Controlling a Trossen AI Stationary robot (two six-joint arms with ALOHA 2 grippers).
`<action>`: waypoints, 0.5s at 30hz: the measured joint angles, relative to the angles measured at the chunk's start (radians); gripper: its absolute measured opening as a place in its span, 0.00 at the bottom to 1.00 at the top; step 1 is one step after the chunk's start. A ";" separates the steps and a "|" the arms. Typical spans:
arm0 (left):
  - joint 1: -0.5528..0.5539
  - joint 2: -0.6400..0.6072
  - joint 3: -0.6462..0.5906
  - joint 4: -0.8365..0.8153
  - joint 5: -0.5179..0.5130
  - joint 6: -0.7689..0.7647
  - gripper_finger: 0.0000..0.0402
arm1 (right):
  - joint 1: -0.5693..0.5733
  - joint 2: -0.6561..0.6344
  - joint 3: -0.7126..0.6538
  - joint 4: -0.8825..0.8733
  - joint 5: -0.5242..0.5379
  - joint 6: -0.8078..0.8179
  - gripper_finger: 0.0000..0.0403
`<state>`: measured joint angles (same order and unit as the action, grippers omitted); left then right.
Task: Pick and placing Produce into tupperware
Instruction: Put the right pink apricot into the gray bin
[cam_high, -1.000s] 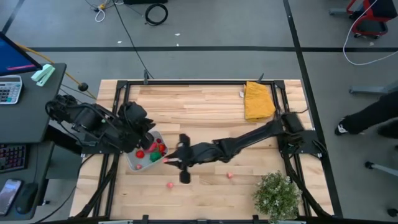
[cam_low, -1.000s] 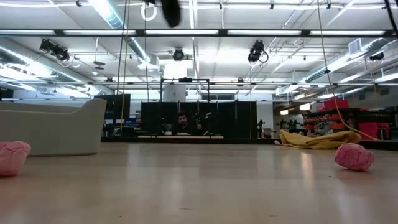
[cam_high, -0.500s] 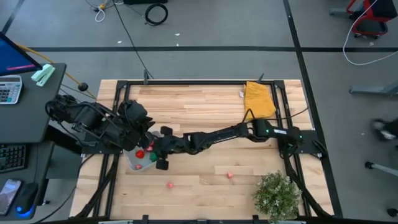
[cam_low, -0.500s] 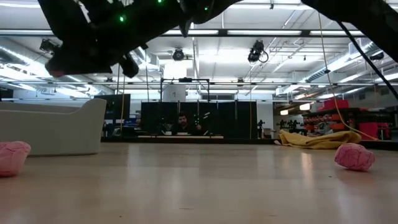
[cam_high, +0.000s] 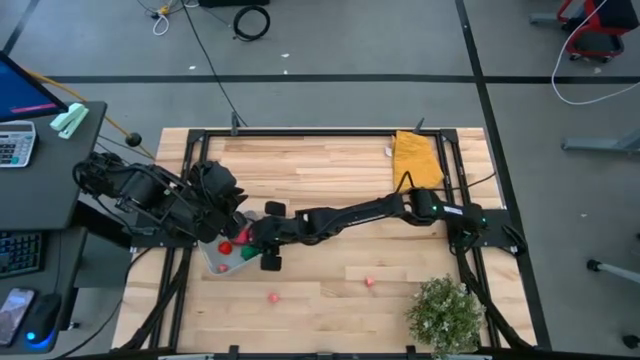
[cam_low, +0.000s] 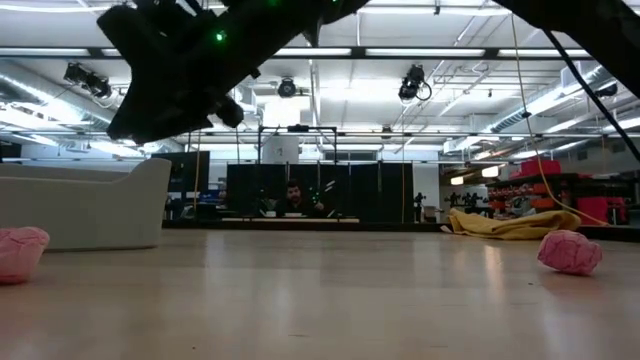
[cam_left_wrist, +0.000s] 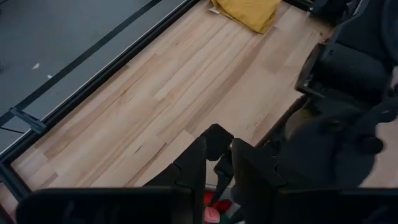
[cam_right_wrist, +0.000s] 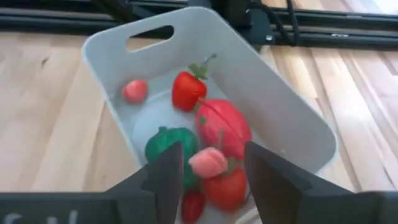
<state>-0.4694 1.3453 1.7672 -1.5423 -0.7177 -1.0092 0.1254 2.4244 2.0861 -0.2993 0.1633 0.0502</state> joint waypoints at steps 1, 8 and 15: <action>0.000 0.000 0.000 0.001 0.000 0.000 0.21 | 0.004 -0.014 0.000 -0.034 -0.002 0.004 0.44; 0.000 0.003 0.000 0.002 0.000 0.000 0.20 | 0.079 -0.152 0.000 -0.579 -0.027 0.094 0.40; 0.000 0.003 -0.042 0.004 0.000 0.000 0.21 | 0.249 -0.282 -0.006 -1.040 -0.017 0.349 0.36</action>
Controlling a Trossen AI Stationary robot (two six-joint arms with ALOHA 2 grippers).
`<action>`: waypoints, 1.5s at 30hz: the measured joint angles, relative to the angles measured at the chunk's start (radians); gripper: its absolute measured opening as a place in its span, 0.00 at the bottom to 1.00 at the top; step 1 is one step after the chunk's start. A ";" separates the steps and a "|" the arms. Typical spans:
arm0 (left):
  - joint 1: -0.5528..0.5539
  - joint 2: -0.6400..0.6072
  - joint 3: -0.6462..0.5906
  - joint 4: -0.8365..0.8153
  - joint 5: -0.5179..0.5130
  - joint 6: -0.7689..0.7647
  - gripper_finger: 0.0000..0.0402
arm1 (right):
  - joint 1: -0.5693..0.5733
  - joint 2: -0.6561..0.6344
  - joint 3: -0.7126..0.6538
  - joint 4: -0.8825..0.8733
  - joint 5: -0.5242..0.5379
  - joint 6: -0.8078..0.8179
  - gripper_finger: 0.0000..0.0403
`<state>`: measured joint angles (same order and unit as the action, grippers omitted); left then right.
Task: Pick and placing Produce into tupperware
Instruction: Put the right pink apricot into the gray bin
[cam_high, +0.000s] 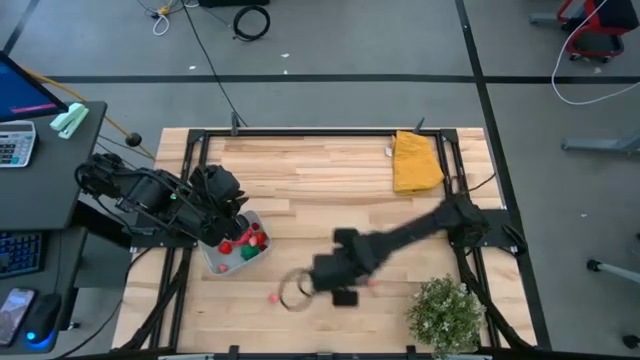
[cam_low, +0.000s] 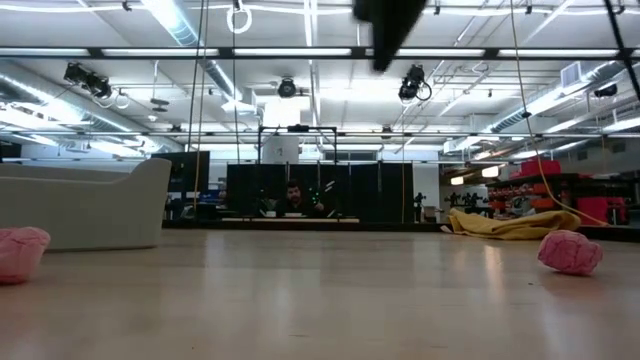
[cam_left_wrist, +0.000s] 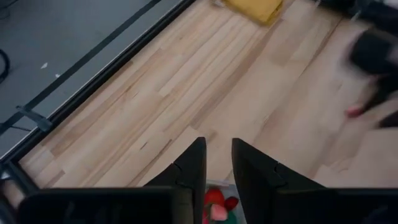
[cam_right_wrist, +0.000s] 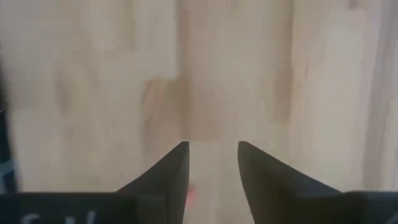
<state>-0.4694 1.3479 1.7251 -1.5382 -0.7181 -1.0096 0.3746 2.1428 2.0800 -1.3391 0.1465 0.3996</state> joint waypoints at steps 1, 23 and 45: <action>0.000 0.000 -0.012 -0.001 0.001 0.000 0.21 | 0.032 -0.019 -0.014 -0.015 0.015 0.041 0.36; -0.001 0.000 -0.207 0.016 0.008 -0.184 0.20 | 0.314 -0.226 -0.784 0.530 0.147 0.254 0.53; -0.001 0.000 -0.207 0.016 0.016 -0.183 0.18 | 0.237 -0.234 -0.964 0.769 0.115 0.287 0.49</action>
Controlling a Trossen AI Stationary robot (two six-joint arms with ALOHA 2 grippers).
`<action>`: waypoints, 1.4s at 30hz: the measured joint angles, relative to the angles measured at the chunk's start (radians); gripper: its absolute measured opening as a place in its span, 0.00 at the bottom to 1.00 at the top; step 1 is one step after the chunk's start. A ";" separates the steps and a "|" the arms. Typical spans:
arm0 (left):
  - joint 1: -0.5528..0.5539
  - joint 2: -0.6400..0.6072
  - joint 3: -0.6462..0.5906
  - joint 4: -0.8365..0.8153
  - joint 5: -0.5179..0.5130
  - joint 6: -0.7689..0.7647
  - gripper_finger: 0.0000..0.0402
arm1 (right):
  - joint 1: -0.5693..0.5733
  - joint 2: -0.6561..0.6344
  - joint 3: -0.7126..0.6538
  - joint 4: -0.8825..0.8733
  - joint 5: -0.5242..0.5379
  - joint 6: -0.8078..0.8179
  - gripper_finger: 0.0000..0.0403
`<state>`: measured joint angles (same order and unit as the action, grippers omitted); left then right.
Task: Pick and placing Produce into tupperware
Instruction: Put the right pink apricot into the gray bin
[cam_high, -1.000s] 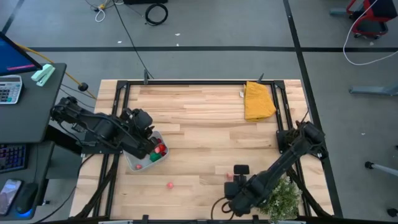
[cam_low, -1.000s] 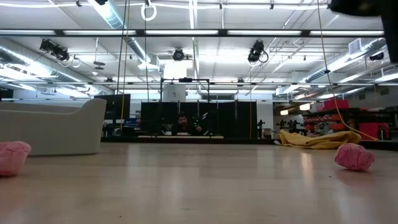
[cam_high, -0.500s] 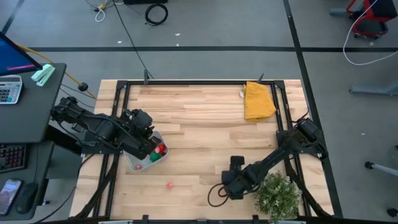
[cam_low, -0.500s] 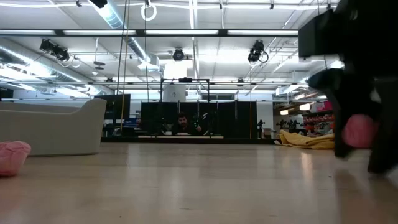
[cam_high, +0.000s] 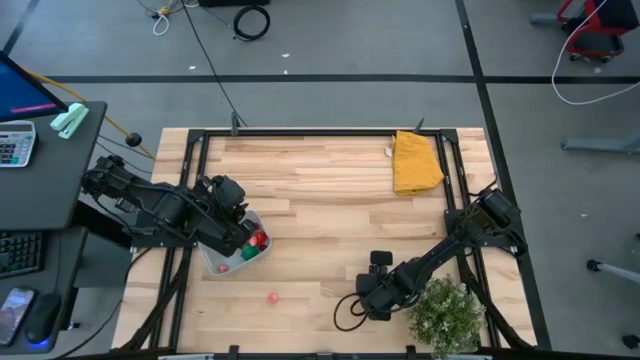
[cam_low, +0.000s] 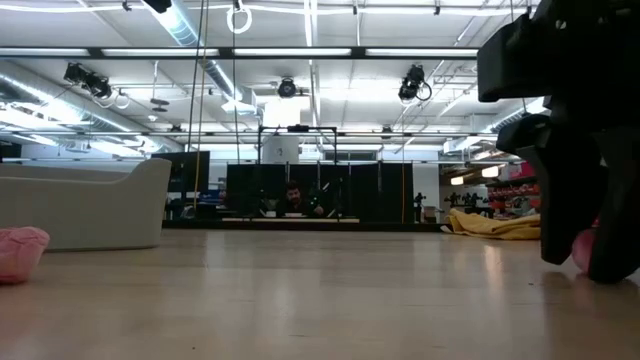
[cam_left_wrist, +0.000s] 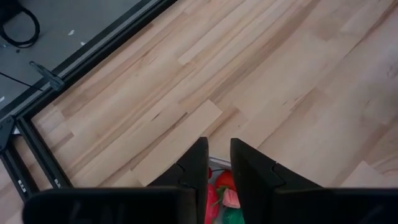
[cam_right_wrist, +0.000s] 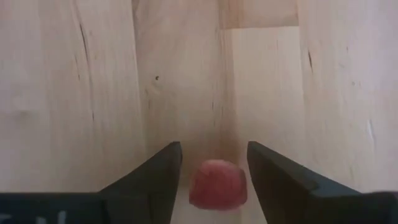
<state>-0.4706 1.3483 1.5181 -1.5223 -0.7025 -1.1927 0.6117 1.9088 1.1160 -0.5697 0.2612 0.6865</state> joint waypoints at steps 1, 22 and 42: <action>0.000 0.000 0.000 0.000 0.000 0.000 0.18 | 0.000 0.000 0.000 0.000 -0.001 0.001 0.49; 0.000 0.000 0.000 0.000 0.000 0.000 0.19 | 0.030 0.004 0.002 -0.071 -0.002 0.231 0.37; 0.000 0.000 0.000 0.000 0.000 0.000 0.20 | -0.056 -0.096 -0.004 0.538 0.260 -0.121 0.18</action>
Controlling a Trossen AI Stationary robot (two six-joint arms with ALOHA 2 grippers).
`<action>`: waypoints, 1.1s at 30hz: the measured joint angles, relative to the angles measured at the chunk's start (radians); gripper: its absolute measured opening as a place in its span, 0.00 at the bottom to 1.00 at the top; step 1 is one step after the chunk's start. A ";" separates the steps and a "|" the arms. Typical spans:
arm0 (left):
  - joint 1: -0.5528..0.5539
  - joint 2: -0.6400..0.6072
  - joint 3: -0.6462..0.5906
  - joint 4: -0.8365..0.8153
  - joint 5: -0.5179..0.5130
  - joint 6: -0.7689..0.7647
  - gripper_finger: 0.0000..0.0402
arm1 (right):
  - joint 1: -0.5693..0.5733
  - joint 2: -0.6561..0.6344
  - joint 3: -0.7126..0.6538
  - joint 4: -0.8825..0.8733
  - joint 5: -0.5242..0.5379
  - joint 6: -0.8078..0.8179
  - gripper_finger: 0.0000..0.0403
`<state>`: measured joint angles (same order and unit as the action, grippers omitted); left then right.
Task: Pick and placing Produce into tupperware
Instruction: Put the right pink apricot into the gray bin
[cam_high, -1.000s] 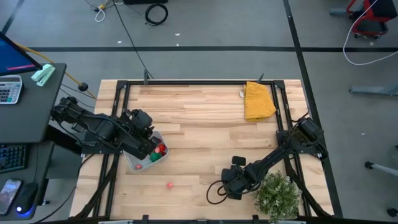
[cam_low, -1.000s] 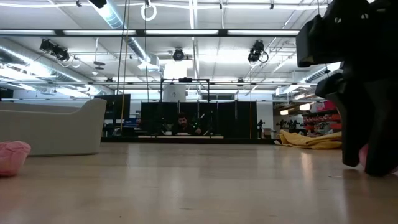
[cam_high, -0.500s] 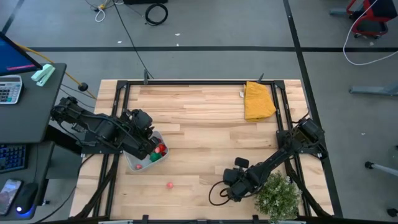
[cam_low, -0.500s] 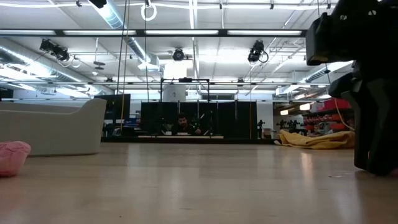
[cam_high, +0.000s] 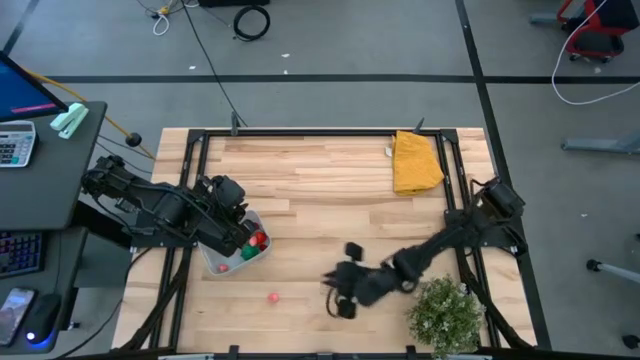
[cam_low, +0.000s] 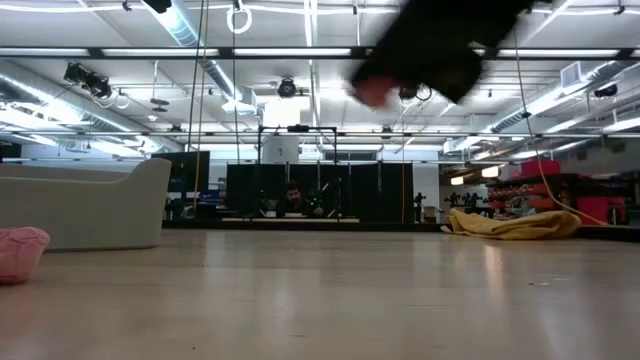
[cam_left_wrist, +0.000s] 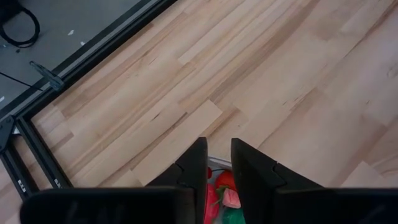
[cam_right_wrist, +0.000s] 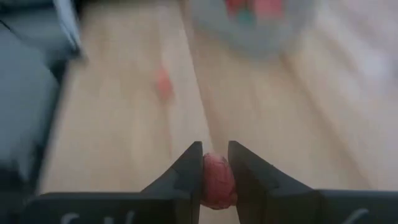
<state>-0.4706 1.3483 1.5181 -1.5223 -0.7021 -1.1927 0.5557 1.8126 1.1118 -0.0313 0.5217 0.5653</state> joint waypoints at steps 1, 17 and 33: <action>0.000 0.000 0.000 0.000 0.000 0.000 0.19 | -0.024 0.006 0.000 0.103 -0.016 -0.064 0.18; 0.003 0.000 0.000 0.003 0.000 0.000 0.19 | -0.346 0.146 0.217 0.532 -0.452 -0.267 0.19; 0.003 0.000 0.000 0.004 0.000 0.002 0.18 | -0.425 0.602 0.790 0.251 -0.439 -0.357 0.21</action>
<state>-0.4675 1.3479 1.5181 -1.5181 -0.7025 -1.1910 0.1306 2.4147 1.9015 0.2196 0.0828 0.2085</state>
